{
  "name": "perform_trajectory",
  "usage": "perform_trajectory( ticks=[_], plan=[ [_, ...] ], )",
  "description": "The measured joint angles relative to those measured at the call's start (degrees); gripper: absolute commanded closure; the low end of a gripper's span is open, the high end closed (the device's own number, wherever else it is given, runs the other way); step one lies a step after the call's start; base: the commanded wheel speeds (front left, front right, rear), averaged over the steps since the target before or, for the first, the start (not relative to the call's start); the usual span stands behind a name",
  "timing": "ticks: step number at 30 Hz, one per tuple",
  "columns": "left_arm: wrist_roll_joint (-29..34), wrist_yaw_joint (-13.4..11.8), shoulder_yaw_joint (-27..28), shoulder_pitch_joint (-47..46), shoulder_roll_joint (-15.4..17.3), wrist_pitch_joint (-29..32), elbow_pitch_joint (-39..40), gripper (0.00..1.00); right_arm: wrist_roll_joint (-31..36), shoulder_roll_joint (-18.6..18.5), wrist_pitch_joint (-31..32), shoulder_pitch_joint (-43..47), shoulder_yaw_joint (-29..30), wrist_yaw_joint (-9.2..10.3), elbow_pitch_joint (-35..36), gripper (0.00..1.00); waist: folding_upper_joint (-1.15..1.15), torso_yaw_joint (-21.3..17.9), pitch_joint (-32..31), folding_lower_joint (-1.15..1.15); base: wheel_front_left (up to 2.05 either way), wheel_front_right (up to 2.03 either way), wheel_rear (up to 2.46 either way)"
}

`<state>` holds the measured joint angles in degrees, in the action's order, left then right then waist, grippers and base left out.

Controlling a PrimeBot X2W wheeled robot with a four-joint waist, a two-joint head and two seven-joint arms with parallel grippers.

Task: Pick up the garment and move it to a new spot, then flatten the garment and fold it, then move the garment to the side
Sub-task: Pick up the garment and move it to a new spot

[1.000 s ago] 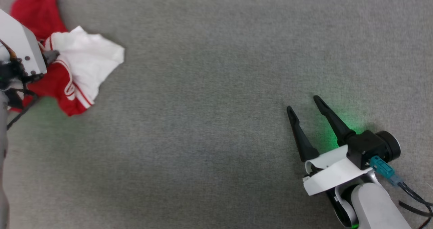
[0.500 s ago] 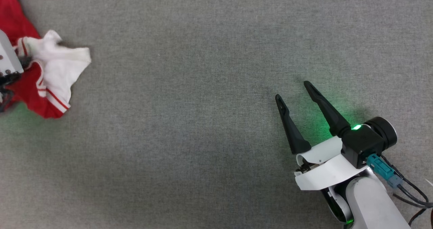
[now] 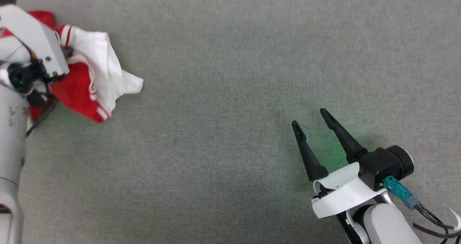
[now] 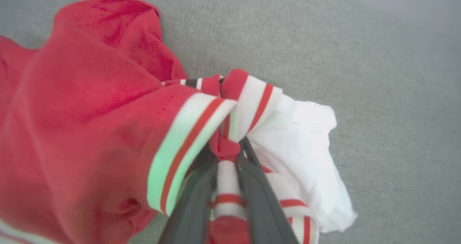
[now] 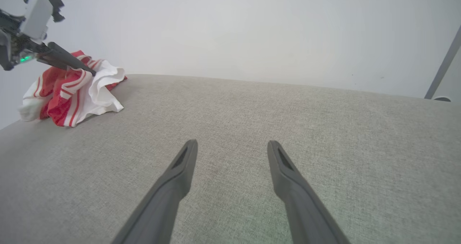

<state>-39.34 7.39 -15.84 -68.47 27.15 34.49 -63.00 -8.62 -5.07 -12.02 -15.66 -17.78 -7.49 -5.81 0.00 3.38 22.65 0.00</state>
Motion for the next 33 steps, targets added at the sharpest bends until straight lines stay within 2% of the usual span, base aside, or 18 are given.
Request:
perform_trajectory(
  ticks=[8, 14, 18, 22, 27, 29, 33],
  plan=[
    [-4.7, 0.0, -6.9, -0.3, -2.4, 2.3, 11.2, 1.00, -1.4, 1.0, -1.2, 1.9, 1.4, 0.00, -1.3, 0.00, 0.00, -0.2, -5.7, 0.00, 0.00, 0.00, 0.00],
    [-9.1, 0.0, -16.2, -0.3, -3.9, 9.8, 23.6, 1.00, -2.0, 1.7, -2.1, 3.4, 2.4, 0.00, -1.5, 0.00, 0.00, -2.4, -7.6, 0.00, 0.00, 0.00, 0.00],
    [-12.7, 0.0, -20.5, 0.2, -4.3, 14.5, 31.2, 1.00, -2.7, 1.9, -2.6, 3.7, 3.0, 0.00, -1.6, 0.00, 0.00, -4.8, -7.9, 0.00, 0.00, 0.00, 0.00],
    [-16.7, 0.0, -22.4, 1.2, -6.6, 18.8, 36.1, 1.00, -3.4, 2.0, -2.7, 3.9, 3.8, 0.00, -1.1, 0.00, 0.00, -7.5, -7.6, 0.00, 0.00, 0.00, 0.00],
    [-15.7, -0.7, -25.5, 2.3, -8.8, 20.5, 36.1, 1.00, -5.9, 2.0, -2.9, 3.4, 4.7, 0.00, 0.8, 0.00, 0.00, -10.9, -6.3, 0.00, 0.00, 0.00, 0.00],
    [-15.5, -1.5, -25.8, 2.6, -10.3, 19.8, 34.3, 1.00, -7.1, 2.0, -2.9, 2.7, 5.2, 0.00, 1.8, 0.00, 0.00, -12.3, -5.5, 0.00, 0.00, 0.00, 0.00],
    [-16.6, -1.5, -25.2, 1.9, -12.7, 18.6, 29.9, 1.00, -9.1, 2.0, -2.9, 1.6, 4.8, 0.00, 3.0, 0.00, 0.00, -15.2, -3.5, 0.00, 0.00, 0.00, 0.00]
  ],
)
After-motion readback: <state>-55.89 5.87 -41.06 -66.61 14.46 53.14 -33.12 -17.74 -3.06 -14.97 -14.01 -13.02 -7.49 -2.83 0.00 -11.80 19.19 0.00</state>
